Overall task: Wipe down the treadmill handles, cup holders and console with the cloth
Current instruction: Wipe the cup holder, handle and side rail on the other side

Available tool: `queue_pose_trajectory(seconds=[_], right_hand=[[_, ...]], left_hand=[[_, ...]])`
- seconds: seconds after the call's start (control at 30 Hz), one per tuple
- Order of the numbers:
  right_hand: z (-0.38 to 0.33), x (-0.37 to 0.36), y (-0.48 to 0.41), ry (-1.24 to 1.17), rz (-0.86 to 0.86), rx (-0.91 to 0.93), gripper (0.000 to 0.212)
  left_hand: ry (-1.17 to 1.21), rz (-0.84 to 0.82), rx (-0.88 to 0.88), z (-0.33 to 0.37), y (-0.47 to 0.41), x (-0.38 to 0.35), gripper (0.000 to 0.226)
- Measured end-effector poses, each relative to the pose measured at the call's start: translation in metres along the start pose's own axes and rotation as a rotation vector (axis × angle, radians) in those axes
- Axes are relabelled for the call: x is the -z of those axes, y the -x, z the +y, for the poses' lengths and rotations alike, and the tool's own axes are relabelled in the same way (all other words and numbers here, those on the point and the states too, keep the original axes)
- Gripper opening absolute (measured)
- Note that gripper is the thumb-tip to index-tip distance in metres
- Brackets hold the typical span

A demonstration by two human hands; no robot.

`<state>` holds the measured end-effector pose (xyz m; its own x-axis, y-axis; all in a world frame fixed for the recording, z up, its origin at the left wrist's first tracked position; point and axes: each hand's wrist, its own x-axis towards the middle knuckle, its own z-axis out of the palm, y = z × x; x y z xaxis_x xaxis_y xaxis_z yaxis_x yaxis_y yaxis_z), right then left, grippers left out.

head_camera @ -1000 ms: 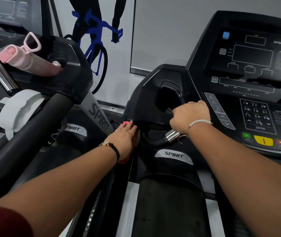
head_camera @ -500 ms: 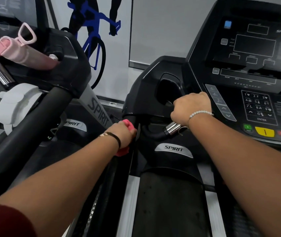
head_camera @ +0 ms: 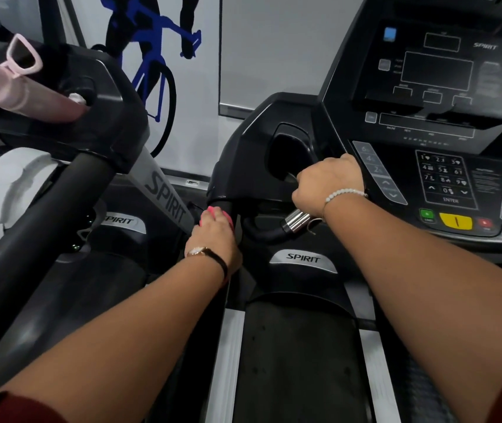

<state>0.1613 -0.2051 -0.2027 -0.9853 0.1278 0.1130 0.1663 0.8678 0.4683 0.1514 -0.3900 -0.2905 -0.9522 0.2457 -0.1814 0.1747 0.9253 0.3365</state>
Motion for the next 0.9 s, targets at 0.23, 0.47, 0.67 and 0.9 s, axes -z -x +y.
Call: queue_pose_trajectory(seconds=[0.23,0.47,0.67,0.9], right_hand=[[-0.001,0.000,0.001,0.012,-0.003,-0.009,0.023],[-0.001,-0.001,0.001,0.022,-0.001,-0.002,0.027],[-0.001,-0.002,-0.002,0.023,0.002,-0.012,0.022],[0.000,-0.002,-0.001,0.031,0.024,-0.011,0.023]], left_hand=[[-0.337,0.095,0.002,0.009,0.000,-0.005,0.076],[-0.171,0.160,-0.078,0.003,-0.007,0.011,0.034],[-0.011,0.165,-0.067,-0.009,0.001,0.009,0.046],[-0.227,0.055,-0.071,-0.006,0.011,-0.007,0.097]])
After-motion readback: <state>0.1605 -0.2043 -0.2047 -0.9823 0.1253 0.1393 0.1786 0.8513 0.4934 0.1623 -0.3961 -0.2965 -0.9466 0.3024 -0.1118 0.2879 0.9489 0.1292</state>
